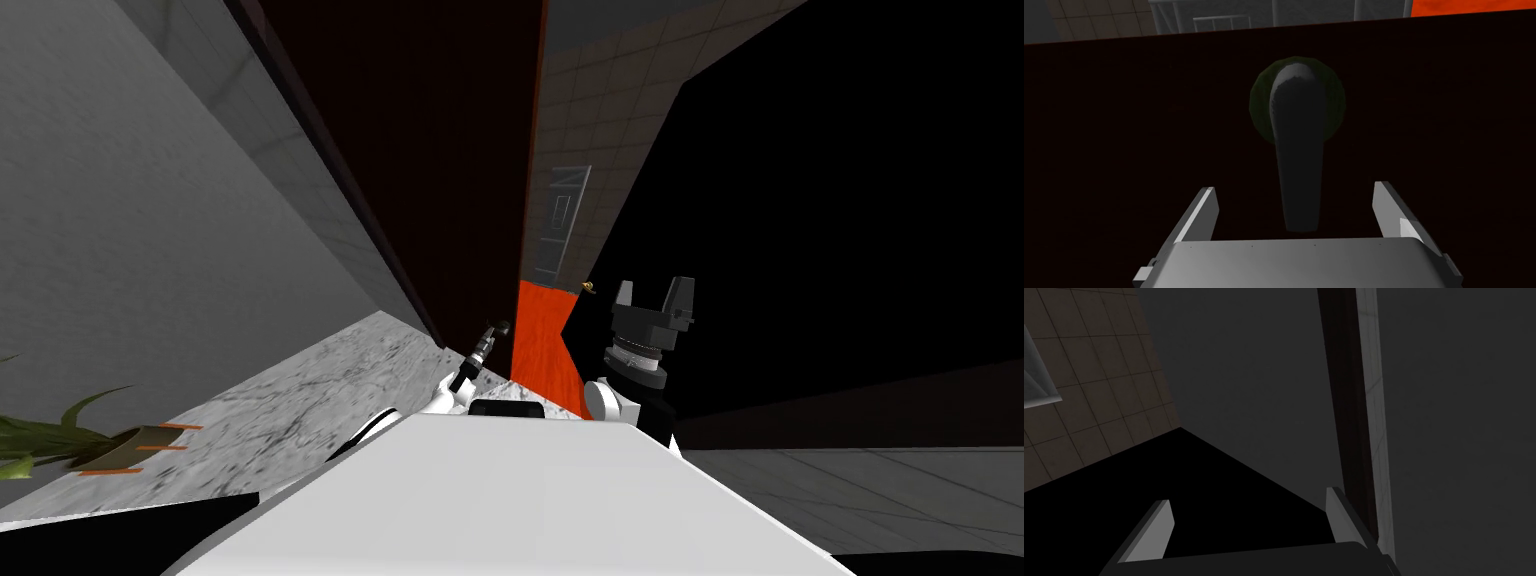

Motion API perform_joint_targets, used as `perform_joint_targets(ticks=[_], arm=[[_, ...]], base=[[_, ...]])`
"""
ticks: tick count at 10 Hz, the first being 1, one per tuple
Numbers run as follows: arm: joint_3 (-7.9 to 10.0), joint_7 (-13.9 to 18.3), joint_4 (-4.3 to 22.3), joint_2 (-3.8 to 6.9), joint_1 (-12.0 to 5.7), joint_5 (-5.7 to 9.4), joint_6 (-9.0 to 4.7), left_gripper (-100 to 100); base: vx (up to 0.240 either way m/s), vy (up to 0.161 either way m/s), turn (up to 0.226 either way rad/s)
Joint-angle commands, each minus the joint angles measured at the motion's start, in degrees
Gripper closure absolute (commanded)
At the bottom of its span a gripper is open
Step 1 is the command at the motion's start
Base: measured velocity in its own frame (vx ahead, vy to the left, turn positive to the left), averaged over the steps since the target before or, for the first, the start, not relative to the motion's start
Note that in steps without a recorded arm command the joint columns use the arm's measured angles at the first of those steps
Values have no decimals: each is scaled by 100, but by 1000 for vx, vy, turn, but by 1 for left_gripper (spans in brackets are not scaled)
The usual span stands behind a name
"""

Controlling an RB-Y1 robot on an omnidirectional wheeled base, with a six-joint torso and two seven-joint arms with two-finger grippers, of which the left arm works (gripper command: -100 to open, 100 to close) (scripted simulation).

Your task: Push the door open

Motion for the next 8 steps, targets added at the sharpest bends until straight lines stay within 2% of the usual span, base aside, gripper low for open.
perform_joint_targets(ticks=[1,3,4,8], arm=[[24,-23,14,-22,3,7,-5,-100],[29,-25,19,-28,1,8,-7,-100],[29,-25,19,-28,1,8,-7,100],[29,-25,19,-28,1,8,-7,100]], base=[[214,-83,-27],[129,-62,-10],[-8,5,2],[-10,8,-9]])
